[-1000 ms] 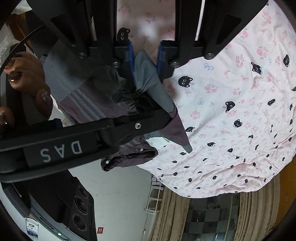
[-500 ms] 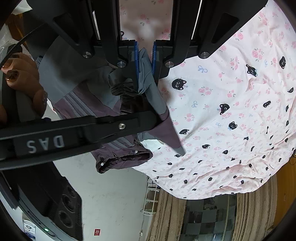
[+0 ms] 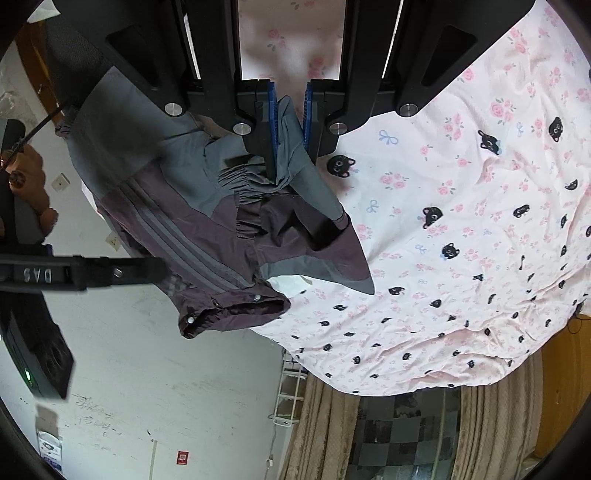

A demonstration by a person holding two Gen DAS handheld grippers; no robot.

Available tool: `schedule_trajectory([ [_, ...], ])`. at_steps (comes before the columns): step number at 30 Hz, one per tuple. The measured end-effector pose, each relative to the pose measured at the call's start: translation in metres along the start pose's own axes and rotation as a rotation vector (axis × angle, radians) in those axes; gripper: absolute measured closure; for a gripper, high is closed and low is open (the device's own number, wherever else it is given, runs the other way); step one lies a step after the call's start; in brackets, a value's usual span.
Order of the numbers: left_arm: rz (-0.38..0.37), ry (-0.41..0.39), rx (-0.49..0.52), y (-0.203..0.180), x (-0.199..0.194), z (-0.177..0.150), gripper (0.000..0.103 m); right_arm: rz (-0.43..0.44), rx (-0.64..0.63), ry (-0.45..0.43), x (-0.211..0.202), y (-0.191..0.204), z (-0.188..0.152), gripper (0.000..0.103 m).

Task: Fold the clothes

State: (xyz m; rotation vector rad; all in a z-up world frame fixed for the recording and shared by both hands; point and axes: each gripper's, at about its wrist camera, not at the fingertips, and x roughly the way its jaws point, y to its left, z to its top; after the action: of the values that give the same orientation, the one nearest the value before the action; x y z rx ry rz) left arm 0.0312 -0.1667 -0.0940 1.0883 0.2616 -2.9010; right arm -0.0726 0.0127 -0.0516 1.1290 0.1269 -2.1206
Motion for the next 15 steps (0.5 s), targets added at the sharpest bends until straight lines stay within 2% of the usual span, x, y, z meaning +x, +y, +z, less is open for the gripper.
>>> schedule_trajectory([
  [6,0.031,0.002,-0.018,0.009,0.001,0.002,0.094,-0.179,0.027,-0.002,-0.014,-0.049,-0.011,0.050],
  [11,0.052,0.004,-0.035,0.017,0.000,0.001,0.094,-0.270,0.053,0.016,-0.018,-0.084,-0.021,0.050],
  [15,0.069,0.005,-0.045,0.023,-0.001,0.001,0.094,-0.377,0.067,0.005,-0.018,-0.113,-0.022,0.051],
])
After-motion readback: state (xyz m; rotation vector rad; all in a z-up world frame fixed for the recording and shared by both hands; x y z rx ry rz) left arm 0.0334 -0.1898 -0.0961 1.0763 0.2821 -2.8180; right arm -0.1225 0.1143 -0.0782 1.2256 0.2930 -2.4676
